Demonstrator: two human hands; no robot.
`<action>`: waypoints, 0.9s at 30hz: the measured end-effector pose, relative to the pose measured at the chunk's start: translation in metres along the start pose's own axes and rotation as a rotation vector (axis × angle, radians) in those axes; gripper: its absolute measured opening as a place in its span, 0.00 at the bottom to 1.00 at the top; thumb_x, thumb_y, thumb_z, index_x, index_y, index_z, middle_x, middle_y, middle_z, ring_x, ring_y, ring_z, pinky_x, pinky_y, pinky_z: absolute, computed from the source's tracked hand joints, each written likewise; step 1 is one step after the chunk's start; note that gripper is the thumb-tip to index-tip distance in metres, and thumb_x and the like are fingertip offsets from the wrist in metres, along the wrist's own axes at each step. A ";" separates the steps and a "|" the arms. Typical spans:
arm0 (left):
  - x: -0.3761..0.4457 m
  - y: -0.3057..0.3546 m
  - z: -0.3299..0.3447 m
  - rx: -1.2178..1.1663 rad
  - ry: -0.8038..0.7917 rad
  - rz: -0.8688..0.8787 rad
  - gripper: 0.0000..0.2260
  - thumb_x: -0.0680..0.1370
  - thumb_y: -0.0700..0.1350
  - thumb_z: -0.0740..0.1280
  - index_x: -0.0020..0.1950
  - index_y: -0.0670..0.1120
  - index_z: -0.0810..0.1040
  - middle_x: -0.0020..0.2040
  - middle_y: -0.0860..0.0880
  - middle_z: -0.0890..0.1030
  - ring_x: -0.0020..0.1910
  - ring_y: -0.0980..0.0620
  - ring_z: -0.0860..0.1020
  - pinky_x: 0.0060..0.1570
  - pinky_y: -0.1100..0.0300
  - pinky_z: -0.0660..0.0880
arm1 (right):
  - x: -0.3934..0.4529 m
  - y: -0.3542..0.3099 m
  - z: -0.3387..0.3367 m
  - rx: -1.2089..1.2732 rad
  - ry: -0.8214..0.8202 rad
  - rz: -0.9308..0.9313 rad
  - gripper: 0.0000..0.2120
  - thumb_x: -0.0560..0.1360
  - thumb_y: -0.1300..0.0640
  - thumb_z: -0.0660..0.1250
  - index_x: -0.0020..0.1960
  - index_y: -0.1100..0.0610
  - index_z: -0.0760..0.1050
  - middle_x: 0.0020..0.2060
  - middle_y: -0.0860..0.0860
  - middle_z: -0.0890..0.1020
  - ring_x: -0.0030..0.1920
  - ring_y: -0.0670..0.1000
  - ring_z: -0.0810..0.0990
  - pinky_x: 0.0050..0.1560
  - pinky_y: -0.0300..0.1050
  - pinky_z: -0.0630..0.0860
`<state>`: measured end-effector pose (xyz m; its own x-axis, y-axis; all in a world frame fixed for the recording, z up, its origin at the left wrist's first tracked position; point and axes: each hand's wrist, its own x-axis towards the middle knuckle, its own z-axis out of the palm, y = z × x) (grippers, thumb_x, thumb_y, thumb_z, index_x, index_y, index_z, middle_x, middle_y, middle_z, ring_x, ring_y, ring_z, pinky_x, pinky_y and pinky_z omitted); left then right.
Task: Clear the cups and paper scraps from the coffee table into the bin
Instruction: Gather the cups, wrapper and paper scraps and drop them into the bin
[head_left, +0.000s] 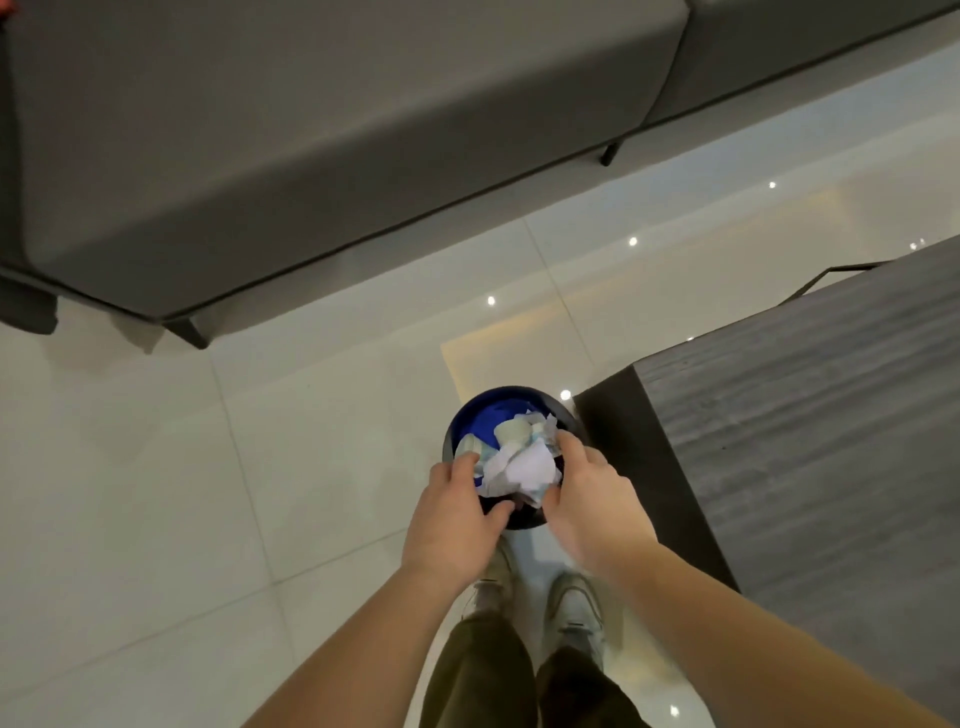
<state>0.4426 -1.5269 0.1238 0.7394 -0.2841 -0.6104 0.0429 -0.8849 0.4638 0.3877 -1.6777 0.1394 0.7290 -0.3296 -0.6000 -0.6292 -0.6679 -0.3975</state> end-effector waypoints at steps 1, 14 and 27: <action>0.004 -0.003 -0.002 0.039 -0.005 0.007 0.26 0.76 0.55 0.68 0.70 0.54 0.63 0.62 0.51 0.69 0.56 0.50 0.75 0.56 0.56 0.75 | 0.001 0.000 0.001 0.001 0.006 0.003 0.30 0.78 0.53 0.63 0.76 0.51 0.54 0.66 0.52 0.72 0.54 0.54 0.80 0.48 0.43 0.74; 0.031 0.078 -0.081 0.275 0.022 0.331 0.23 0.77 0.60 0.63 0.69 0.58 0.63 0.65 0.55 0.69 0.58 0.53 0.75 0.49 0.59 0.73 | -0.009 -0.010 -0.096 -0.082 0.129 0.045 0.15 0.79 0.51 0.58 0.65 0.52 0.65 0.55 0.51 0.76 0.50 0.56 0.80 0.41 0.47 0.72; -0.010 0.250 -0.019 0.577 -0.070 0.984 0.22 0.75 0.59 0.65 0.67 0.54 0.68 0.61 0.54 0.72 0.59 0.51 0.75 0.49 0.54 0.74 | -0.109 0.111 -0.180 0.147 0.471 0.290 0.16 0.76 0.52 0.59 0.63 0.51 0.69 0.56 0.51 0.78 0.53 0.59 0.78 0.47 0.52 0.75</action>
<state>0.4590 -1.7377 0.2581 0.2417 -0.9518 -0.1890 -0.8625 -0.2999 0.4076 0.2868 -1.8360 0.2856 0.5414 -0.7697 -0.3383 -0.8277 -0.4174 -0.3750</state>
